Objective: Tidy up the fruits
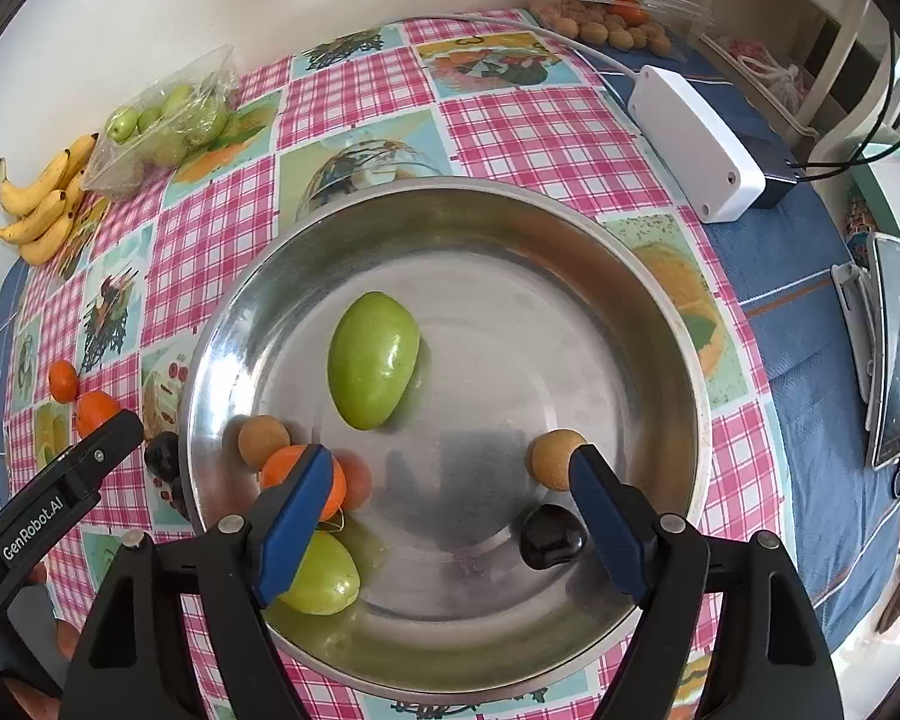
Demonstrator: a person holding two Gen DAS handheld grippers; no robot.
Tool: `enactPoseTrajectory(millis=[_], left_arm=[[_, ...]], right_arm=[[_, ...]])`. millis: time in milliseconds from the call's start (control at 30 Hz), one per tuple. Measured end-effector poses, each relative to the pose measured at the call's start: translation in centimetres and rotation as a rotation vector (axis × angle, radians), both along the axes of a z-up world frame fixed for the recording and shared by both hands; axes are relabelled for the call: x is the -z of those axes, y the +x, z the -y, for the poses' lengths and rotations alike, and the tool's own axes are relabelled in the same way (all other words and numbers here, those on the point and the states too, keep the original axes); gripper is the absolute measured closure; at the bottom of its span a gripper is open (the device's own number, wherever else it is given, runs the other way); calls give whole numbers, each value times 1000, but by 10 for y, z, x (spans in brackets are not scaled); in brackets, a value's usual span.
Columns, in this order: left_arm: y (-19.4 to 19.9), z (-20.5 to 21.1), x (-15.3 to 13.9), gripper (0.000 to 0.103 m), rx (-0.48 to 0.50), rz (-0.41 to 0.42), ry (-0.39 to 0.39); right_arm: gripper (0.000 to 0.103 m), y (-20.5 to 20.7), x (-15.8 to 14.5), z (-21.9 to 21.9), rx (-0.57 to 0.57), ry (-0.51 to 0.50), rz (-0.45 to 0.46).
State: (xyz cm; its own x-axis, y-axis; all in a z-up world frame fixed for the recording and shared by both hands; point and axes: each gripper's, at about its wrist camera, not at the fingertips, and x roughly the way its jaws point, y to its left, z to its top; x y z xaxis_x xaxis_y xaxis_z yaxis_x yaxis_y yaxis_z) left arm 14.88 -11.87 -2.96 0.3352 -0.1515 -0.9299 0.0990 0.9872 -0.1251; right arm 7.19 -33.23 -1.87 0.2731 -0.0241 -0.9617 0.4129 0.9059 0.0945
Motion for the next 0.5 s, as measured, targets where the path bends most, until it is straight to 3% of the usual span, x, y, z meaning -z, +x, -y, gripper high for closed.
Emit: enactPoseTrajectory(millis=[67, 100, 133, 167, 500], left_arm=[[0, 0, 0, 0, -5, 9, 12], [0, -1, -1, 0, -12, 22, 22], [0, -2, -1, 0, -17, 28, 28], [0, -3, -1, 0, -22, 32, 32], [1, -8, 1, 0, -44, 36, 52]], right_arm=[[19, -1, -1, 0, 6, -1, 4], [14, -1, -1, 1, 7, -2, 7], [3, -1, -2, 1, 8, -5, 14], [1, -1, -3, 1, 9, -6, 19], [0, -2, -4, 1, 20, -4, 33]])
